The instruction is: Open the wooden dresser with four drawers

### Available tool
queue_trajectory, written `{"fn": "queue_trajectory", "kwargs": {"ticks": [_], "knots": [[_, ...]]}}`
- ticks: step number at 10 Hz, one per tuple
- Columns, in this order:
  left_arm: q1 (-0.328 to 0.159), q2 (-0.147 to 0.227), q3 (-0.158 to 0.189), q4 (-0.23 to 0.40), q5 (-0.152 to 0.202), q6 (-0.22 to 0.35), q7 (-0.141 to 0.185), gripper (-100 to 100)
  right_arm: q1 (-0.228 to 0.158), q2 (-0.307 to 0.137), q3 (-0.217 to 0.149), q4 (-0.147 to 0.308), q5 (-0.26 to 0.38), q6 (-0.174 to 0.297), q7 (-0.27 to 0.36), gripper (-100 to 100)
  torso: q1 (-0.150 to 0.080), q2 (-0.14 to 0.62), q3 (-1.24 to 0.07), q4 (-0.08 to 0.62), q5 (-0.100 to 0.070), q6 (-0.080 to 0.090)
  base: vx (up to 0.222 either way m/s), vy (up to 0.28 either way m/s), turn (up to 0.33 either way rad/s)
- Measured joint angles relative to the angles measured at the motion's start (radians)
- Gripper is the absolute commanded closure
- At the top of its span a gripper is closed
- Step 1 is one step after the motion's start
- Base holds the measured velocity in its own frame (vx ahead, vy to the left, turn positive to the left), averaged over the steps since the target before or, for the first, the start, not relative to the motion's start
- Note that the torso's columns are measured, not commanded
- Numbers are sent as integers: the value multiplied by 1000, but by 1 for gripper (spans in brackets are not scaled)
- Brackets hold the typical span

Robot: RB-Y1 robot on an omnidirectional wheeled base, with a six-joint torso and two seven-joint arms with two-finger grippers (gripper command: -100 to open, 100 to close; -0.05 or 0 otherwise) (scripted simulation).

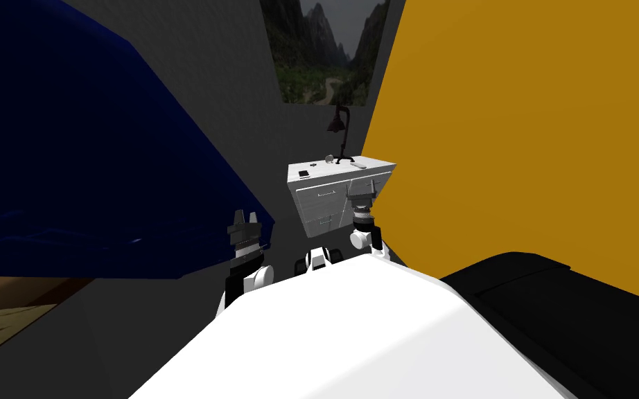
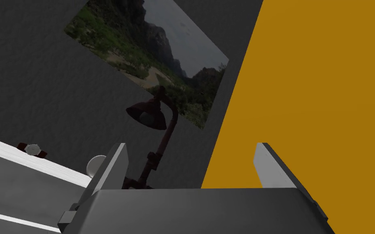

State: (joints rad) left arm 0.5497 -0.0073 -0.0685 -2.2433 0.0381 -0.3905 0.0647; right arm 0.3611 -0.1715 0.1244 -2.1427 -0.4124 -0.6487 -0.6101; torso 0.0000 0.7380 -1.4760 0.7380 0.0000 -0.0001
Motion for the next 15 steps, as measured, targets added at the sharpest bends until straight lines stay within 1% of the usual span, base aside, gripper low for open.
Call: {"fn": "queue_trajectory", "kwargs": {"ticks": [3,4,6,8,9,10,11,12,13,15], "knots": [[0,0,0,0,0,0,0,0,-23,-2,24,26,-50,-3,-84,-100,0,0,0,0,0,0,8,-5,34],[0,0,0,0,0,0,0,0,-36,-4,34,38,-76,-1,-112,-100,0,0,0,0,0,0,8,-5,29],[0,0,0,0,0,0,0,0,-43,-5,44,51,-93,-5,-159,-100,0,0,0,0,0,0,3,-2,24],[0,0,0,0,0,0,0,0,-60,-6,59,69,-128,-4,-209,-100,0,0,0,0,0,0,7,-3,32],[0,0,0,0,0,0,0,0,-73,-10,69,86,-154,-5,-237,-100,0,0,0,0,0,0,9,-4,23],[0,0,0,0,0,0,0,0,-79,-11,77,97,-167,-9,-265,-100,0,0,0,0,0,0,9,-5,44],[0,0,0,0,0,0,0,0,-91,-17,89,119,-191,-16,-297,-100,0,0,0,0,0,0,9,-5,29],[0,0,0,0,0,0,0,0,-97,-17,97,129,-205,-18,-326,-100,0,0,0,0,0,0,10,-7,39],[0,0,0,0,0,0,0,0,-107,-20,107,139,-231,-15,-355,-100,0,0,0,0,0,0,8,-6,24],[0,0,0,0,0,0,0,0,-114,-23,117,152,-248,-17,-405,-100,0,0,0,0,0,0,3,-2,24]]}}
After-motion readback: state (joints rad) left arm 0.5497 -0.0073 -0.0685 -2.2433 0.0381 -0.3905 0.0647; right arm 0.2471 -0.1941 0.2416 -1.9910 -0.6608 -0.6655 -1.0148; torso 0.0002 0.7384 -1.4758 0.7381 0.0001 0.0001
